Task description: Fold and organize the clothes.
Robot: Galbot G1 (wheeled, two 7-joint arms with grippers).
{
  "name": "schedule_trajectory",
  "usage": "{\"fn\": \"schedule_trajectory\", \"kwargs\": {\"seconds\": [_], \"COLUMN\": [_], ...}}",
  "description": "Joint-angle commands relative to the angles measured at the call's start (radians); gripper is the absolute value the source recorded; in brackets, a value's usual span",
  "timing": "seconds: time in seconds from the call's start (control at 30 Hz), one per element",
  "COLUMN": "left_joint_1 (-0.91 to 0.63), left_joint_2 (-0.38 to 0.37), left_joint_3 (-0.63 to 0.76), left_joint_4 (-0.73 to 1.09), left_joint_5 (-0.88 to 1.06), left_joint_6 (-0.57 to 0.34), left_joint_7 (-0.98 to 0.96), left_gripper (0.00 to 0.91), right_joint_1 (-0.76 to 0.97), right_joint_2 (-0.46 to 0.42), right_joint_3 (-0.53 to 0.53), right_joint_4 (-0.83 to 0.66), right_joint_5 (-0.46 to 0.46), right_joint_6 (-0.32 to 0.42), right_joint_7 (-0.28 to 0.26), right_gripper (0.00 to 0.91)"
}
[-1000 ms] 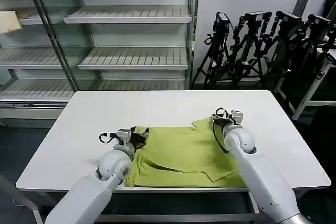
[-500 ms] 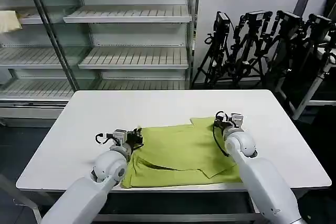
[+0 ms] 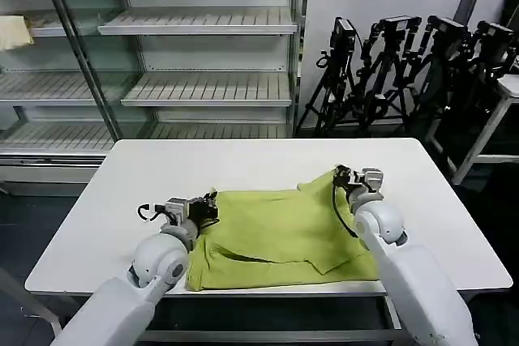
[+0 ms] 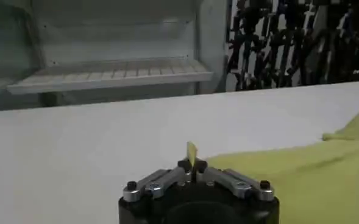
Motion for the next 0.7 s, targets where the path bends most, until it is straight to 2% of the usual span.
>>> {"fn": "schedule_trajectory", "kwargs": {"seconds": [0.03,0.4,0.7], "left_joint_1": [0.053,0.203,0.277], "left_joint_2": [0.026,0.096,0.134], "left_joint_3": [-0.02,-0.08,-0.094], "left_joint_4": [-0.096,-0.222,-0.263], "left_joint_5": [0.001,0.039,0.096], "left_joint_6": [-0.001,0.0,0.001], "left_joint_7": [0.004,0.058,0.109], "left_gripper": [0.03,0.03,0.03], "right_joint_1": [-0.079,-0.37,-0.546], "right_joint_2": [-0.047,-0.121,-0.125], "right_joint_3": [0.043,0.21,0.322], "right_joint_4": [0.165,0.383,0.45], "right_joint_5": [-0.012,-0.016,-0.022], "right_joint_6": [0.016,-0.002,-0.03], "right_joint_7": [-0.006,-0.048,-0.093], "right_gripper": [0.0,0.0,0.0]}}
